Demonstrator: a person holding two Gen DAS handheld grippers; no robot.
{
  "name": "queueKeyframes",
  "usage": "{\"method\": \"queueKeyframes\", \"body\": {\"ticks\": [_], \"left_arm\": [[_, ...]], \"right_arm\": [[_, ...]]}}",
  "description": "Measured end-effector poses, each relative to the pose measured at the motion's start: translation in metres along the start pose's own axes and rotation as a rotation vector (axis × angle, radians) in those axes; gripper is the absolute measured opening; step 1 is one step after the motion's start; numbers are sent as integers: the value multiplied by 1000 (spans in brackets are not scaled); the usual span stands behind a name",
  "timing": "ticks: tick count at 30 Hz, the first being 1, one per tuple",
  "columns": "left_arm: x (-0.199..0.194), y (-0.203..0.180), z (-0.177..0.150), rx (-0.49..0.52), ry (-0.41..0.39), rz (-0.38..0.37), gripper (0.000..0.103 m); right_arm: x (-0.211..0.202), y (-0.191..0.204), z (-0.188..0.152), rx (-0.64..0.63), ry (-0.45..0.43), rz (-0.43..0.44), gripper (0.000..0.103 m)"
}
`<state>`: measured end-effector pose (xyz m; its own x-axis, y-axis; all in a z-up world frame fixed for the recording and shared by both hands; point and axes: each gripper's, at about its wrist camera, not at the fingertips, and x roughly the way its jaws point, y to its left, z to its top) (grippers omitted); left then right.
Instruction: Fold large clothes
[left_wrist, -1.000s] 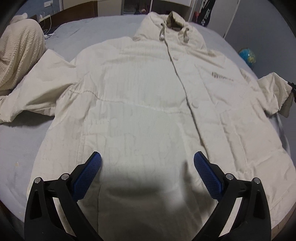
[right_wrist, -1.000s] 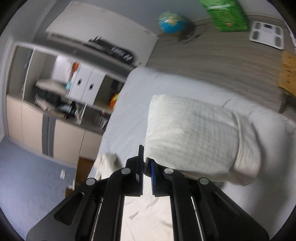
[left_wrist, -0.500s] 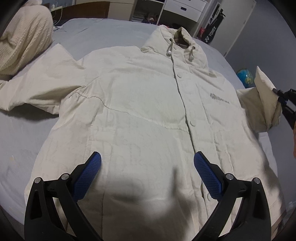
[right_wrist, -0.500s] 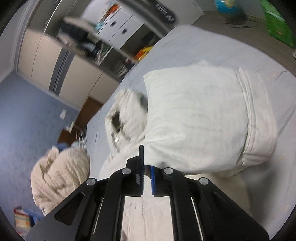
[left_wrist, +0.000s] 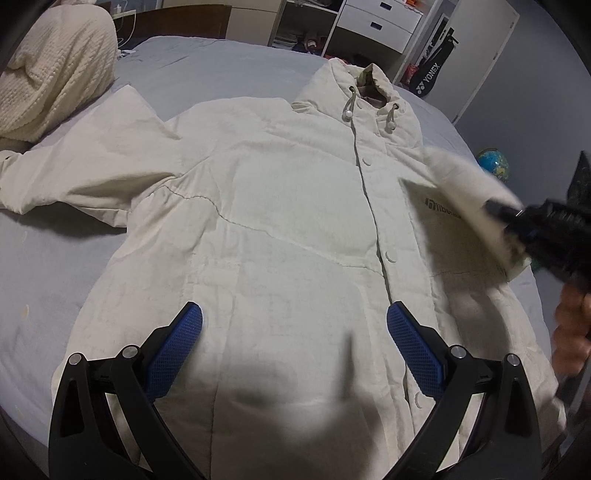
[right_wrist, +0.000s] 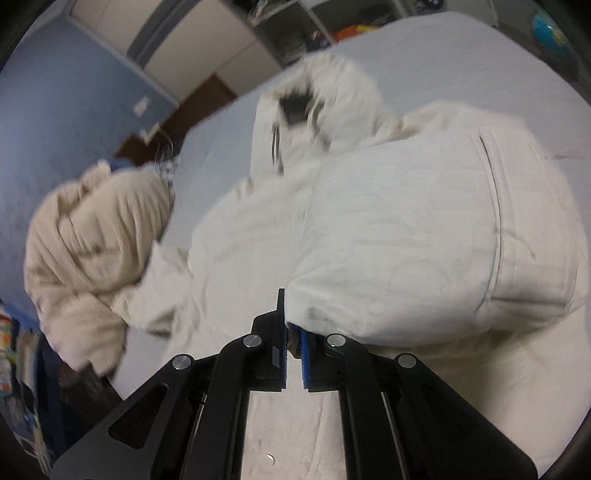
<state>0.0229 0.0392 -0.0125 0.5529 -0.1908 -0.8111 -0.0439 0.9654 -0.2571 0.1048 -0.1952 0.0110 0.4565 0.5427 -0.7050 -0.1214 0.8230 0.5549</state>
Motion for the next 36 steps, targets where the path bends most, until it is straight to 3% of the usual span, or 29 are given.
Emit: {"method": "queueKeyframes", "body": {"ticks": [9,12,14,16,24,33,36], "left_arm": [[4,1,0,1,11,15,96],[5,1,0,3,16,19,96],[5,1,0,6,18,22,96],[6,1,-1,8,19,24,96],[5,-1,-2,19,19,33,96],[3,-7,-4,50,14,52,96],[3,-13,-5,75,10,66,96]], "right_arm": [[52,-8,-41,-68,148,-100,9],[48,-7,-47,-94,165,-68,26],[42,-4,-51,-120,175,-51,46],[31,-3,-57,-150,172,-49,50],[-18,-27,-71,-194,175,-94,51],[-64,-78,-70,-170,119,-300,53],[-71,-94,-70,-119,91,-319,54]]}}
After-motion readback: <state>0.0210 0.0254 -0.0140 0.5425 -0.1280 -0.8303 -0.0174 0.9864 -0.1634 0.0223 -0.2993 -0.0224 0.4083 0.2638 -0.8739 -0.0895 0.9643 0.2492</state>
